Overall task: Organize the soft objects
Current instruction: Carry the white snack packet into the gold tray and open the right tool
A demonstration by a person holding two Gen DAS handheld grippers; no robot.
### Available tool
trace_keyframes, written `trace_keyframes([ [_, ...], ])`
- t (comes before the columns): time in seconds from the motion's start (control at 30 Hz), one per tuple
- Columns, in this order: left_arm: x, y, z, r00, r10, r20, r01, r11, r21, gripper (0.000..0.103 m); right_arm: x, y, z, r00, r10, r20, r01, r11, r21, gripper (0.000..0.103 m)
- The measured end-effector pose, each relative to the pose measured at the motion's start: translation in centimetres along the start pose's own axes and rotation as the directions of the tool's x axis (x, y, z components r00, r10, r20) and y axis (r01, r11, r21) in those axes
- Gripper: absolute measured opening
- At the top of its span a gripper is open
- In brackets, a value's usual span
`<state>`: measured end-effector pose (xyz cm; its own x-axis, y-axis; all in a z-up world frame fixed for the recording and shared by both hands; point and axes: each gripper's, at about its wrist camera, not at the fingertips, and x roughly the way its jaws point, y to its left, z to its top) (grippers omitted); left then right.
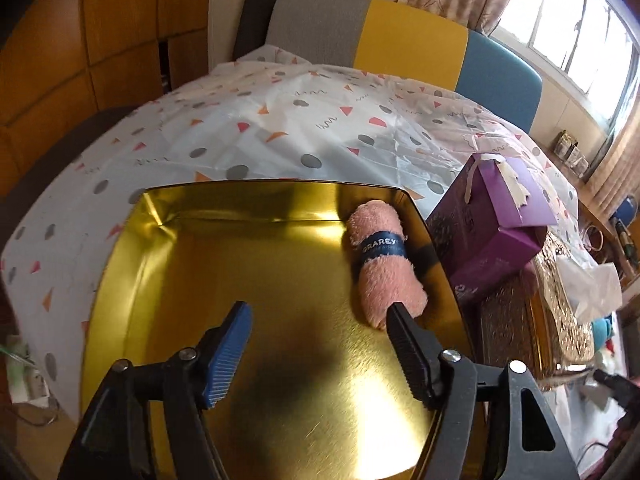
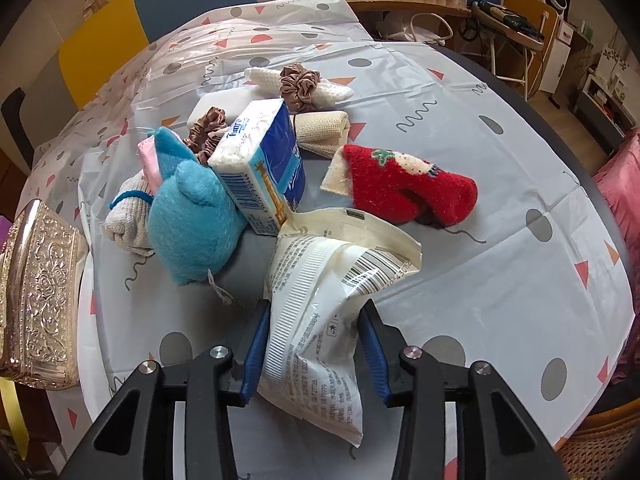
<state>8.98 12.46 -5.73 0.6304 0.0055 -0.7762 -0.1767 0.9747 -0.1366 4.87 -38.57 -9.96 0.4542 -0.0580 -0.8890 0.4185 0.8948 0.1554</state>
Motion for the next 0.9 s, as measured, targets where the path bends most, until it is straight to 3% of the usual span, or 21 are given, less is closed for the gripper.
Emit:
trace_keyframes([
  [0.3,-2.9,-0.1,-1.9,0.997,0.059,0.058,-0.062,0.997,0.053,0.074,-2.4,-0.8,0.3,0.993,0.053,0.105,-0.059,0.997,0.051,0.041],
  [0.43,-3.8,-0.3,-2.4,0.994,0.064,0.084,-0.070,0.995,0.068,0.074,-4.7,-0.3,0.5,0.969,0.130,0.210,-0.141,0.989,0.037,0.041],
  [0.6,-4.4,-0.1,-2.7,0.993,0.070,0.095,-0.078,0.993,0.084,0.075,-8.1,3.0,0.4,0.932,0.228,0.282,-0.213,0.974,-0.083,0.041],
  [0.73,-4.5,0.2,-2.8,0.993,0.070,0.094,-0.077,0.994,0.073,0.075,-11.3,8.0,0.0,0.898,0.335,0.286,-0.276,0.934,-0.226,0.041],
  [0.9,-4.6,1.1,-2.9,0.992,0.079,0.095,-0.084,0.995,0.051,0.075,-14.2,16.9,-1.7,0.857,0.475,0.199,-0.346,0.817,-0.461,0.041],
])
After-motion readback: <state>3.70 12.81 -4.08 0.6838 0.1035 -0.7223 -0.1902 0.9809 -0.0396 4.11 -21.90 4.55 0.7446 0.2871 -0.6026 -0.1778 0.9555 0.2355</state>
